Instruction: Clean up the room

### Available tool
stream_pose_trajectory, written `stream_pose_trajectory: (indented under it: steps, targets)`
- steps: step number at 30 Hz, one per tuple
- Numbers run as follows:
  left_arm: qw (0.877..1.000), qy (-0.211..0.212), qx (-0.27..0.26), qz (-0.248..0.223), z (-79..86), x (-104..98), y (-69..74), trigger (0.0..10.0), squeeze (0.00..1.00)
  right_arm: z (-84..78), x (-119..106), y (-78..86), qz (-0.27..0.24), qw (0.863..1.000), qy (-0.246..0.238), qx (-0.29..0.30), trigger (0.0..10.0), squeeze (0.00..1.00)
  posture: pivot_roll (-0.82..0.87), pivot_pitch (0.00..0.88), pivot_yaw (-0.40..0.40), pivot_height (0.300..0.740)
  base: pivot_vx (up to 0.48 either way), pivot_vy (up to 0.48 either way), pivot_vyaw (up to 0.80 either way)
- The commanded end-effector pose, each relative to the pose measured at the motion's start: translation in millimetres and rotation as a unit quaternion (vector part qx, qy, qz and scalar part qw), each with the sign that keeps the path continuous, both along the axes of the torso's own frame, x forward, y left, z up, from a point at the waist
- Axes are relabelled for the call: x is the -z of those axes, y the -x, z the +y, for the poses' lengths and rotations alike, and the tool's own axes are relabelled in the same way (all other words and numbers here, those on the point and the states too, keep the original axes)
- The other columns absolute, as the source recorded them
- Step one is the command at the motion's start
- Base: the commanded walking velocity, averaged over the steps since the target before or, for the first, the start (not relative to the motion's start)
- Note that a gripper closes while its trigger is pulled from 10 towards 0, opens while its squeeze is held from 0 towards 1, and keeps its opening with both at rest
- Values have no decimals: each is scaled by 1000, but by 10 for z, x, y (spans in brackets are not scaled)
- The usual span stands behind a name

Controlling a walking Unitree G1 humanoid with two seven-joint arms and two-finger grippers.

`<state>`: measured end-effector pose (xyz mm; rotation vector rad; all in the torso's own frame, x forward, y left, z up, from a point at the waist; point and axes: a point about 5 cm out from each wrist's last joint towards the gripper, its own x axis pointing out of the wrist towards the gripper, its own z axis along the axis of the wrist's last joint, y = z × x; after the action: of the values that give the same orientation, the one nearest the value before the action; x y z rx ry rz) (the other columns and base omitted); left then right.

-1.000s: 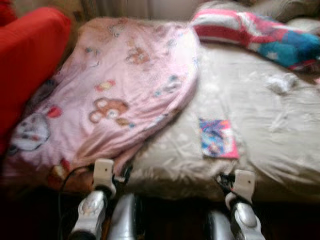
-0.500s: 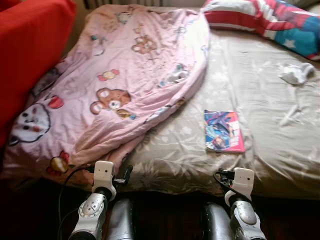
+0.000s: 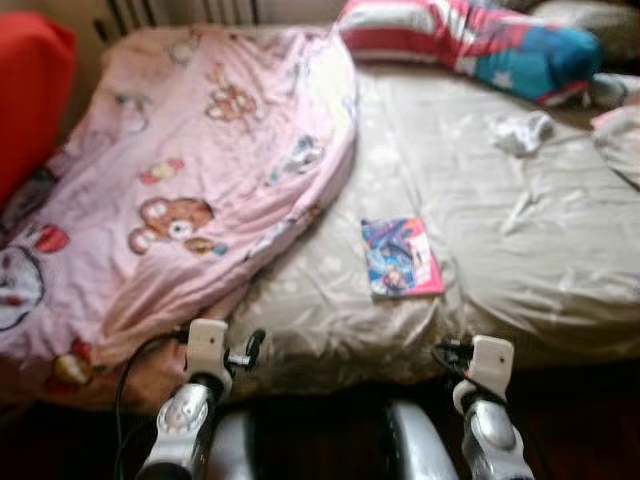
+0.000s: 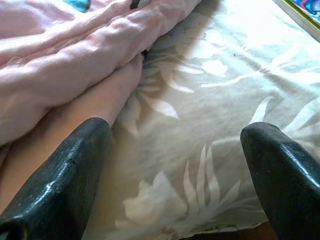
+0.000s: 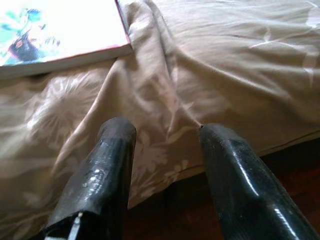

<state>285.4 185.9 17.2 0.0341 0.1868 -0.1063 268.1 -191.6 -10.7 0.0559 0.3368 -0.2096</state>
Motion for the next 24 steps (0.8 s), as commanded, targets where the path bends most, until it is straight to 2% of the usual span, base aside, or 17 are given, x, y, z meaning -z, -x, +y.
stream_pose_trajectory:
  steps: [1, 19, 24]
  targets:
    - [1000, 1, -5, 13, 23, 52, 45, 10000, 0, 23, 12, 10, 1, 1000, -1, -2, 10000, 0, 88, 150, 19, 585, 334, 0, 0]
    - [1000, 2, -8, 11, 34, 51, 51, 10000, 0, 38, -8, -4, -8, 1000, -5, -7, 10000, 0, 86, 157, 20, 585, 344, 0, 0]
    - [1000, 2, -8, 10, 36, 50, 54, 10000, 0, 44, -35, -37, -15, 1000, -20, -7, 10000, 0, 85, 161, 22, 585, 0, 0, 0]
